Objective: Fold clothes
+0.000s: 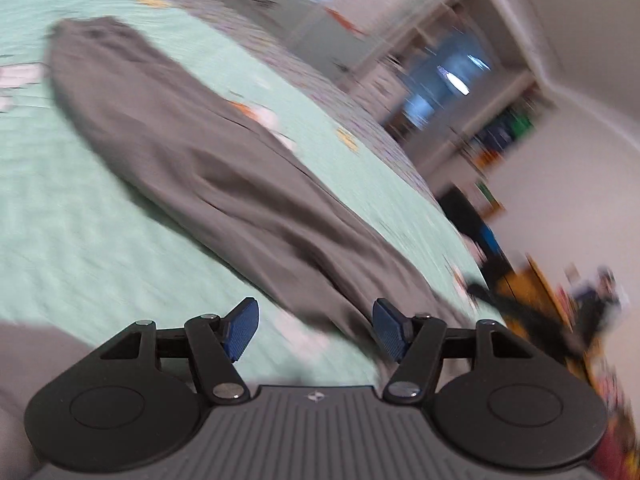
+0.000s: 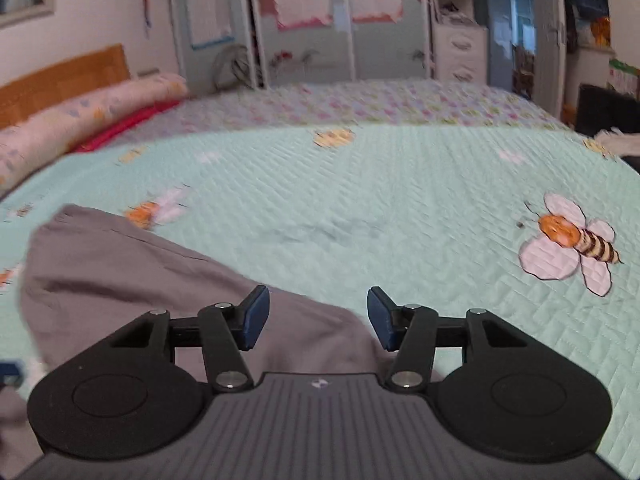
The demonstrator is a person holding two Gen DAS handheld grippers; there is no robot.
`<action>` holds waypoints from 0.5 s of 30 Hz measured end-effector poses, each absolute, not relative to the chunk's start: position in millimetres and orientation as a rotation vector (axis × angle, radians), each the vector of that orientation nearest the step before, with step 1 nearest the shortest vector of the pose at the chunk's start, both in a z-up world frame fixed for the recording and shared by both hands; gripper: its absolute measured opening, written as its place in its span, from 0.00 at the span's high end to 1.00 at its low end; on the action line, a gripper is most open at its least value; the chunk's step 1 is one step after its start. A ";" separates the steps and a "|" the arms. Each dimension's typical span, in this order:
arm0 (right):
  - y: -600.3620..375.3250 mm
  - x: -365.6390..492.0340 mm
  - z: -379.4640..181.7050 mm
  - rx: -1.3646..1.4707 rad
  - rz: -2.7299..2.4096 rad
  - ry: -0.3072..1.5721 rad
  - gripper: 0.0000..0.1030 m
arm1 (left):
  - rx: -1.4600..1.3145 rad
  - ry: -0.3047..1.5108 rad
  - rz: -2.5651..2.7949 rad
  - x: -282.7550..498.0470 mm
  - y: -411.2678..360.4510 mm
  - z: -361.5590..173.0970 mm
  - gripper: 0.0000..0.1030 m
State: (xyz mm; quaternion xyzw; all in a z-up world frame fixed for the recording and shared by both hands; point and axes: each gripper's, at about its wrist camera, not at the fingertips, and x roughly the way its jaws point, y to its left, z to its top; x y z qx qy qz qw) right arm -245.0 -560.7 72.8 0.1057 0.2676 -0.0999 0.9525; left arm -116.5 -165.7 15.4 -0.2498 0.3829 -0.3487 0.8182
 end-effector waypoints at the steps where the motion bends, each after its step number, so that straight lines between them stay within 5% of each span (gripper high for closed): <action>1: -547.4 -248.5 75.1 0.222 -0.150 0.543 0.47 | -0.568 0.820 -0.700 -108.9 -157.7 15.8 0.36; 15: -465.8 -321.7 34.4 0.451 -0.051 0.637 0.47 | -0.807 0.932 -0.641 -82.7 -151.6 1.2 0.41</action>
